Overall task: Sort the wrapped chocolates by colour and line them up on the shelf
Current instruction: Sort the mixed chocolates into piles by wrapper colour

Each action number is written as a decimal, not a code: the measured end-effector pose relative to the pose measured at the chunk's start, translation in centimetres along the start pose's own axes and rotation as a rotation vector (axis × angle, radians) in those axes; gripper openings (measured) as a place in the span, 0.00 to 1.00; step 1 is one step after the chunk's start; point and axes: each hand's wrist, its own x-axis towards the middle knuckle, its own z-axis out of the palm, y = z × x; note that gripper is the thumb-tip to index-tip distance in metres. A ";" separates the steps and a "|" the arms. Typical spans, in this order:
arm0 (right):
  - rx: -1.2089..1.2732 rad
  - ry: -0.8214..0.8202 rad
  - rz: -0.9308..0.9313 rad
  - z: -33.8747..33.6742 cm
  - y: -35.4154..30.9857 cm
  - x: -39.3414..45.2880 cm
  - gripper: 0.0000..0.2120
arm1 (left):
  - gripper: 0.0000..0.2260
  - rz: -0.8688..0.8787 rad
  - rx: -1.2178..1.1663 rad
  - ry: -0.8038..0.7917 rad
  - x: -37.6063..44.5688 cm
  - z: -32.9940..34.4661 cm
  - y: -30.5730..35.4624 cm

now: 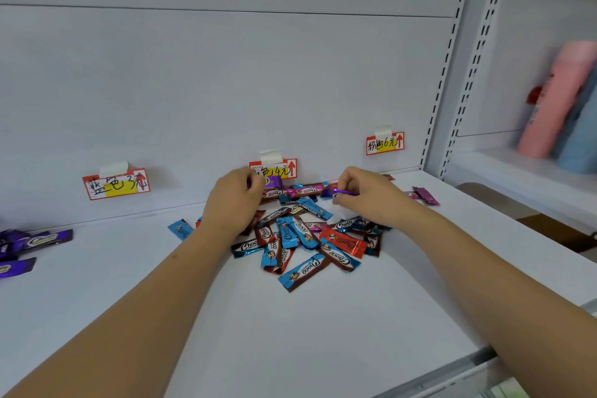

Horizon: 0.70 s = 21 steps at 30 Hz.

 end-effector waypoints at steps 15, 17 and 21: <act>-0.011 -0.086 -0.037 -0.2 -0.1 1.1 0.07 | 0.12 -0.139 -0.591 0.059 -0.5 -0.5 0.4; 0.047 0.045 -0.011 -1.1 0.7 1.2 0.08 | 0.11 -0.221 -0.768 0.071 -0.7 -0.8 1.2; -0.093 0.204 0.028 -1.7 2.5 2.1 0.06 | 0.08 -0.152 -0.681 0.033 -0.8 -0.8 1.7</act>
